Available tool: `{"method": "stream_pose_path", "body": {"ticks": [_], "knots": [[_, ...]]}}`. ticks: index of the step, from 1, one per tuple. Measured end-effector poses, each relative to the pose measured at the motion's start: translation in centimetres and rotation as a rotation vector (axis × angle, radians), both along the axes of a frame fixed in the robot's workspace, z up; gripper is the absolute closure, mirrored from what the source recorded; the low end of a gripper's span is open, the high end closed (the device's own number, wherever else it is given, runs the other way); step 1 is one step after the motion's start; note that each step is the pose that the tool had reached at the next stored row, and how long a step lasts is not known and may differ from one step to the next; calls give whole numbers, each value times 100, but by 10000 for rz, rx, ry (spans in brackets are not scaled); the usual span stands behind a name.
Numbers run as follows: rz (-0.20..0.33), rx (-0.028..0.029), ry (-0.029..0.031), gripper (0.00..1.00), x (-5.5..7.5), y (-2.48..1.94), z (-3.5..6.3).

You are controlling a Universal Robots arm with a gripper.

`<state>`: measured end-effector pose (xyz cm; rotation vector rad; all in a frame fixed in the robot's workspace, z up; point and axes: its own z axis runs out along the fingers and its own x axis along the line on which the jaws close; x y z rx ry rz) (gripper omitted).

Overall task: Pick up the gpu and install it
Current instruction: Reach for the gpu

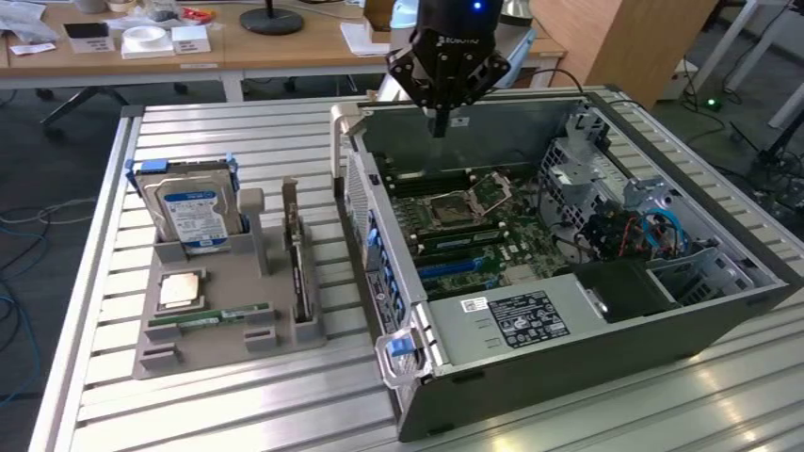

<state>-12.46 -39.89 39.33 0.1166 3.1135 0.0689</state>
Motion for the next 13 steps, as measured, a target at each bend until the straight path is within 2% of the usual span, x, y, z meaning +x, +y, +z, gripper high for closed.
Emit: {"method": "stream_pose_path", "body": {"ticks": [13], "knots": [[0,2,-39,89,-224,0,0]]}}
